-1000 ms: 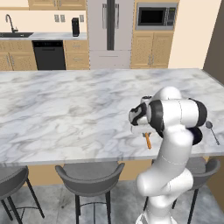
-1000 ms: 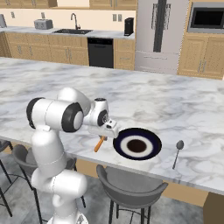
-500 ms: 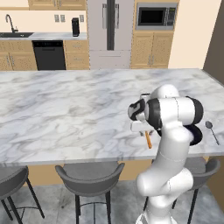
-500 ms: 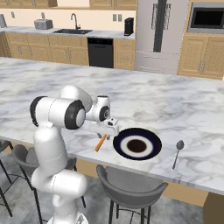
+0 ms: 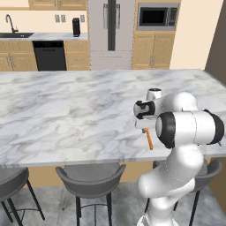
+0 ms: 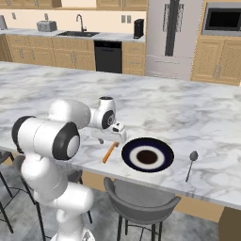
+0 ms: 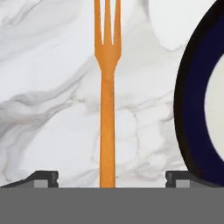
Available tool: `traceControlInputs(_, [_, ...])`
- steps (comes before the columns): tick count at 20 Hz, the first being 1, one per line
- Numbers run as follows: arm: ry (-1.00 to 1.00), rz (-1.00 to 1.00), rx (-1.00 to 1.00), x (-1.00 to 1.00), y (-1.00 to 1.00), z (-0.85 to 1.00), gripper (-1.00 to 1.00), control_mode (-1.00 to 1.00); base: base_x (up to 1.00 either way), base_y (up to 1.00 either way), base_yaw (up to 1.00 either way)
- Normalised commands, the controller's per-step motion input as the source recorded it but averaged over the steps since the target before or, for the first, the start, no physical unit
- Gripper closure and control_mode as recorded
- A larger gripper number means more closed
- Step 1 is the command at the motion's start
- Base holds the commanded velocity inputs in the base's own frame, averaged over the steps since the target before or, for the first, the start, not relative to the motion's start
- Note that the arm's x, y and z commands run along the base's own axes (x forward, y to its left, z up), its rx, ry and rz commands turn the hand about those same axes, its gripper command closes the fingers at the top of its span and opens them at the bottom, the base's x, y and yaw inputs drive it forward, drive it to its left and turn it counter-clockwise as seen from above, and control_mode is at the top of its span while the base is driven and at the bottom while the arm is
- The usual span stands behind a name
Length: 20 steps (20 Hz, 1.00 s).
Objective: Take the fork and place it on the left side of the plate. Then take the spoon and place it on the right side of the plate. Make sure they're directly next to the plate.
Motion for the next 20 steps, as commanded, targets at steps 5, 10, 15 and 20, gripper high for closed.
traceControlInputs(5, [-0.12,0.00,0.00,-0.67,0.13,0.59,-1.00,-1.00,0.00,0.00,0.00])
traceControlInputs(10, [-0.14,0.00,0.00,-0.76,0.15,0.64,-1.00,-1.00,0.00,0.00,0.00])
traceControlInputs(15, [-0.14,0.00,0.00,-0.82,0.18,0.63,-1.00,-1.00,0.00,0.00,0.00])
traceControlInputs(20, [-0.16,0.00,-0.04,-0.77,0.22,0.63,-1.00,-1.00,0.00,0.00,0.00])
